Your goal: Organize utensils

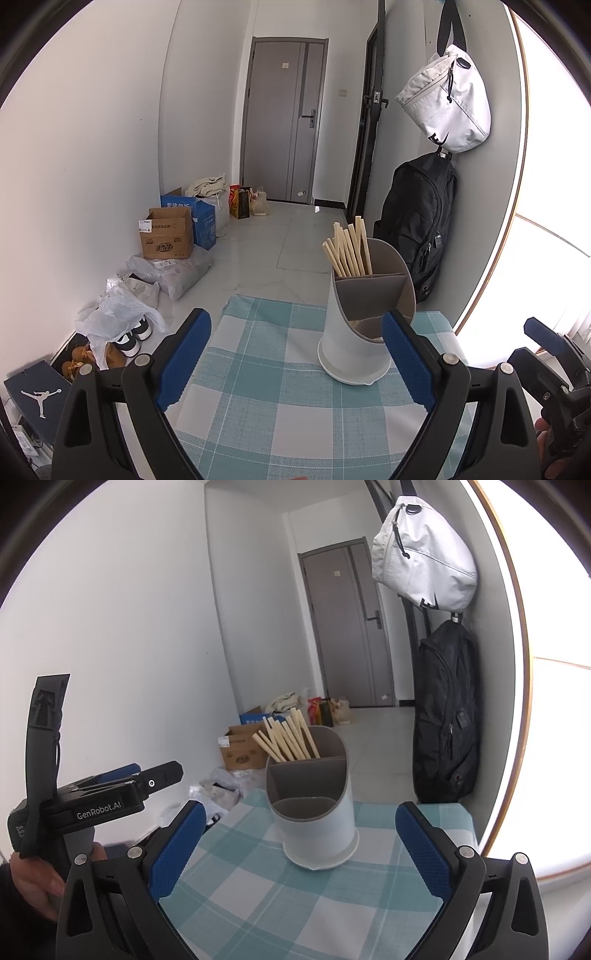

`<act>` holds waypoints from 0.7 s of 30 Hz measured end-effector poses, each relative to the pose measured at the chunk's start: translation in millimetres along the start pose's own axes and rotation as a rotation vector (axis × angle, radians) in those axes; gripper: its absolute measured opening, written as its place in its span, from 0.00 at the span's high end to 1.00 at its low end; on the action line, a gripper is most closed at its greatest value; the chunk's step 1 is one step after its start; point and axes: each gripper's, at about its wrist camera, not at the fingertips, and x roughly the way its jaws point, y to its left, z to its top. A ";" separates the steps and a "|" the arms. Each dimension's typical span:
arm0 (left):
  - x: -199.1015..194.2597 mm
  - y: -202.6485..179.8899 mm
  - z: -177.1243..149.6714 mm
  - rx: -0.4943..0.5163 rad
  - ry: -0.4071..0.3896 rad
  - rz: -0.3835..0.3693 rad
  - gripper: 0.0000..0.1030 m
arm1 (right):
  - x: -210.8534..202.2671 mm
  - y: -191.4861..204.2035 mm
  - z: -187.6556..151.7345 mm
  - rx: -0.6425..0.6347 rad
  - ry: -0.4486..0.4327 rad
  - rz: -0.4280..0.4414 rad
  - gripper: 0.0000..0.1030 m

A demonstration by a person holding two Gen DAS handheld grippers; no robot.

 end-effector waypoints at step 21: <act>2.5 -1.5 -2.3 0.007 0.017 -0.005 0.12 | 1.3 0.9 -1.8 -0.001 0.013 -0.005 0.00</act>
